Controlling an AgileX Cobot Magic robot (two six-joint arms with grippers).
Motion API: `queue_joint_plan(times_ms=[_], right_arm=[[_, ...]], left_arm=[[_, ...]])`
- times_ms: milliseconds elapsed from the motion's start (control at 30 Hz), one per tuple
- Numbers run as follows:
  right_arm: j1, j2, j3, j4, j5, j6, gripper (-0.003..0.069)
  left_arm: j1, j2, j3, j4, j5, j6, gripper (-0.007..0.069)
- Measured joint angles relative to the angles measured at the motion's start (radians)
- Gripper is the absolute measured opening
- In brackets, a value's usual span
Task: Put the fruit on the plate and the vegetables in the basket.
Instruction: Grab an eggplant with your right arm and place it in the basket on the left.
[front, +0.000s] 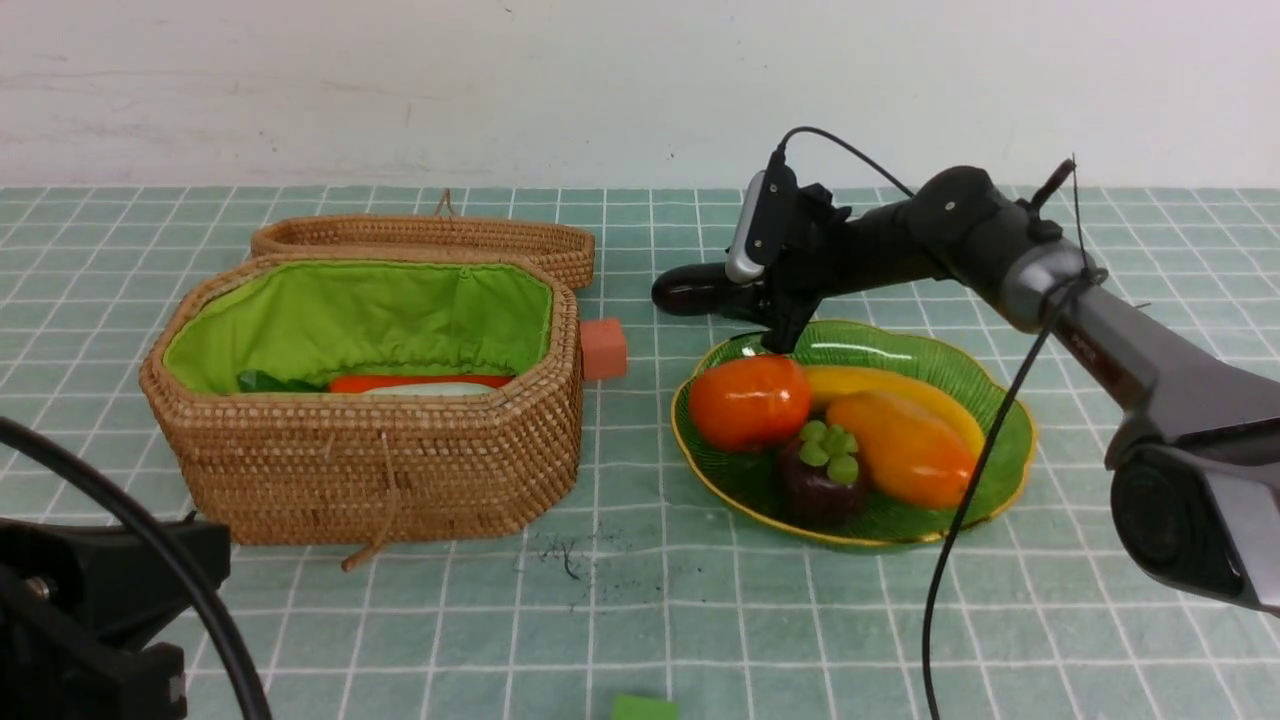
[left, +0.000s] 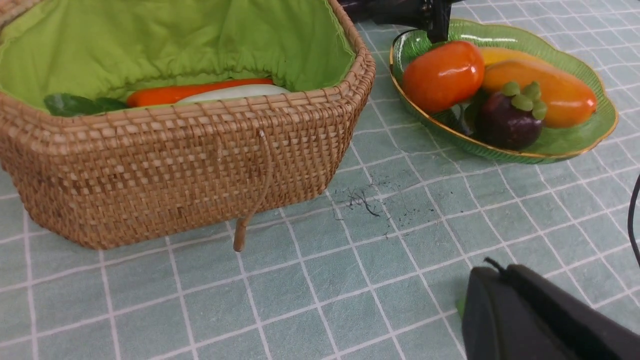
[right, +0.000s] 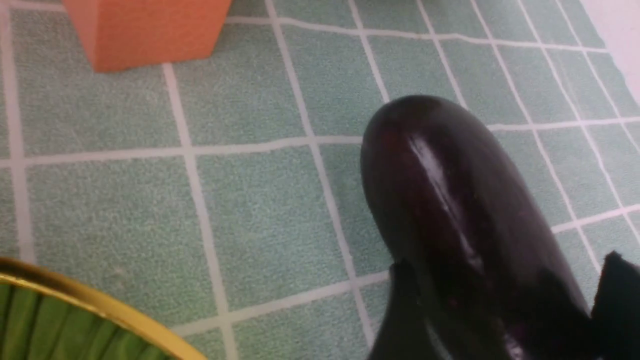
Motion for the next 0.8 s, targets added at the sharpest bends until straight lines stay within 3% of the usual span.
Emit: queue_joint_plan(times_ms=[500, 633, 800], right_arm=[[0.0, -0.009, 0.007, -0.009, -0.026, -0.02, 0.0237], [-0.001, -0.017, 0.01, 0.01, -0.03, 0.008, 0.0226], [-0.001, -0.033, 0.016, 0.028, -0.013, 0.075, 0.0278]], left_arm=[[0.0, 0.0, 0.0, -0.003, 0.0, 0.0, -0.0013], [0.0, 0.0, 0.0, -0.003, 0.0, 0.0, -0.0013], [0.0, 0.0, 0.0, -0.003, 0.0, 0.0, -0.0013]])
